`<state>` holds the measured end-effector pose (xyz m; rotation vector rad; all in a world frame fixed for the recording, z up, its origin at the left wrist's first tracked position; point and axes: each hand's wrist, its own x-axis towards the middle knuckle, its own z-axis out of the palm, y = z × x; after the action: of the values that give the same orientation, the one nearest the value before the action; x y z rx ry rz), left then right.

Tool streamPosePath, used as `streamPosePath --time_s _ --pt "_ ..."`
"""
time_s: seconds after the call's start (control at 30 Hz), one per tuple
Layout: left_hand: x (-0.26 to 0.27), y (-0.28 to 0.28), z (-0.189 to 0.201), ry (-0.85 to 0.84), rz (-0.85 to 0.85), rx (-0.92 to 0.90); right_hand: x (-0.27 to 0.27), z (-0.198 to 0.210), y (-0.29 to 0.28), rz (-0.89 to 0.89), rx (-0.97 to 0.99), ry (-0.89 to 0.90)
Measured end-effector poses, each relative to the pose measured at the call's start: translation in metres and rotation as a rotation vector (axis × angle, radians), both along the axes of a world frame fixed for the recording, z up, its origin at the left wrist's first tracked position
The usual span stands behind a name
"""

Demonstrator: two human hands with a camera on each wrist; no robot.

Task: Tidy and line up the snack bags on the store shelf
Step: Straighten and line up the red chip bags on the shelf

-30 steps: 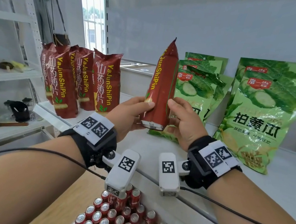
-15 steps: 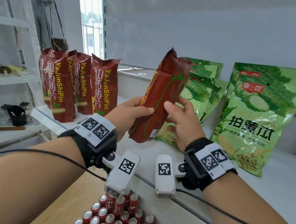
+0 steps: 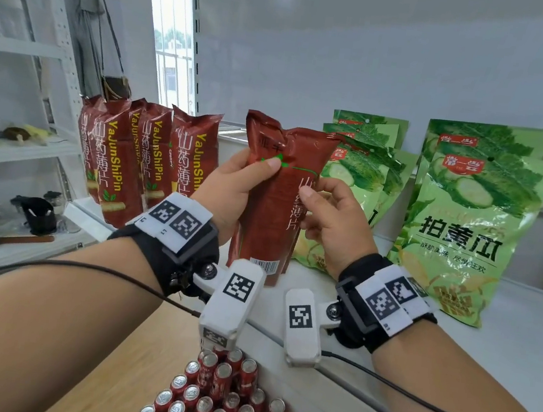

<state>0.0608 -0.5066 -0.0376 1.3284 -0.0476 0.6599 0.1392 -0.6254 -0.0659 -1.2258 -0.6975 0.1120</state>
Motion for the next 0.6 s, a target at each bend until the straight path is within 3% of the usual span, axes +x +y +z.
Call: streamPosePath --time_s 0.13,0.4,0.53,0.6 --pt "-0.005 0.001 -0.001 0.014 -0.016 0.040 -0.002 0.009 -0.003 0.026 0.054 0.061" --pt "-0.020 0.002 0.002 0.073 -0.061 0.039 -0.003 0.013 -0.004 0.029 0.075 0.005" --pt "-0.030 0.005 -0.001 0.072 0.030 0.068 -0.008 0.012 -0.002 -0.142 0.033 -0.024" --pt "-0.035 0.007 -0.003 0.066 0.046 0.073 -0.013 0.013 0.000 -0.142 -0.032 -0.060"
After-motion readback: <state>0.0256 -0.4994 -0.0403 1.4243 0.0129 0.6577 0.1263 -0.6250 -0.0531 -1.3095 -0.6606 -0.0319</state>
